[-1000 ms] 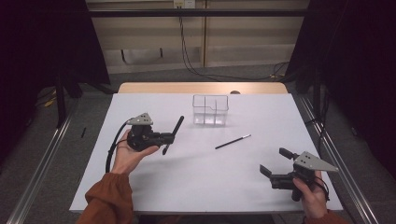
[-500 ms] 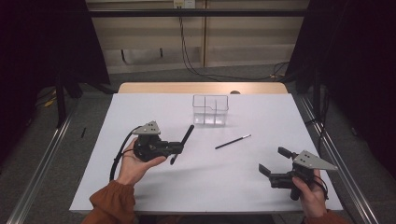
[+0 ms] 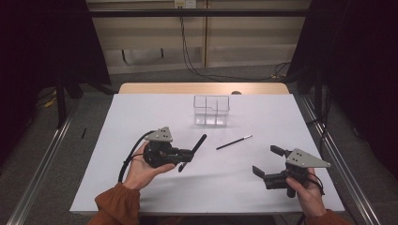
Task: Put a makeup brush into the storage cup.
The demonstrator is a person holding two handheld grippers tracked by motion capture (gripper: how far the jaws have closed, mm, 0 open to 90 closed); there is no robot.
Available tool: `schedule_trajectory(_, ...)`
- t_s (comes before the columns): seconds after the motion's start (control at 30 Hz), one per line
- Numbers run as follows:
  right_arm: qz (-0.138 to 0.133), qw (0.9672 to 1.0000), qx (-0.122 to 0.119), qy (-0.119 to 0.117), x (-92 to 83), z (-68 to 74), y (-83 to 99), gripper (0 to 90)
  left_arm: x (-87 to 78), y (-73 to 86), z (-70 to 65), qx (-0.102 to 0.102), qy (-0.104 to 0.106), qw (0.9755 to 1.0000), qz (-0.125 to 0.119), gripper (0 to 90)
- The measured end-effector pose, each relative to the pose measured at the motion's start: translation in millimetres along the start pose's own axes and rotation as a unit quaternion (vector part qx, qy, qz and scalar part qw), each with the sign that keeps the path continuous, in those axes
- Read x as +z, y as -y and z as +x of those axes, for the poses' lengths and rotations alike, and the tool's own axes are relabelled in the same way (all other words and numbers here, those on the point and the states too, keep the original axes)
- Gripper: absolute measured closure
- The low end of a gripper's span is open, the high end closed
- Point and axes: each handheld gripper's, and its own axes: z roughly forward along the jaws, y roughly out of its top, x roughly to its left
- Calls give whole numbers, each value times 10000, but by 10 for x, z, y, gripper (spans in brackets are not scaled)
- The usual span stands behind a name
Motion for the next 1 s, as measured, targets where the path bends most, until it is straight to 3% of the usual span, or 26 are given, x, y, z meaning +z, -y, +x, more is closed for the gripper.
schedule_trajectory(0.13,43,9999,50,-139,59,21,-52,1,31,-23,-38,61,50,9999,114,777)
schedule_trajectory(0.37,201,9986,-100,-488,193,89,-168,4,69,-68,-101,182,198,9984,494,778)
schedule_trajectory(0.5,549,9949,-272,-801,299,134,-233,18,76,-106,-120,208,258,9978,582,777)
schedule_trajectory(0.57,639,9931,-327,-924,347,151,-259,20,111,-140,-161,187,133,9959,878,778)
schedule_trajectory(0.6,699,9926,-348,-934,359,152,-274,24,111,-140,-161,187,133,9959,878,778)
schedule_trajectory(0.8,900,9892,-449,-1064,414,143,-404,17,199,-237,-208,361,285,9906,1289,777)
schedule_trajectory(0.83,933,9885,-482,-1091,426,144,-413,16,211,-259,-214,420,303,9887,1404,778)
schedule_trajectory(0.97,1344,9791,-595,-1402,495,153,-441,21,233,-345,-237,604,284,9836,1677,778)
schedule_trajectory(1.0,1392,9779,-598,-1441,507,162,-444,24,233,-361,-239,595,293,9836,1677,777)
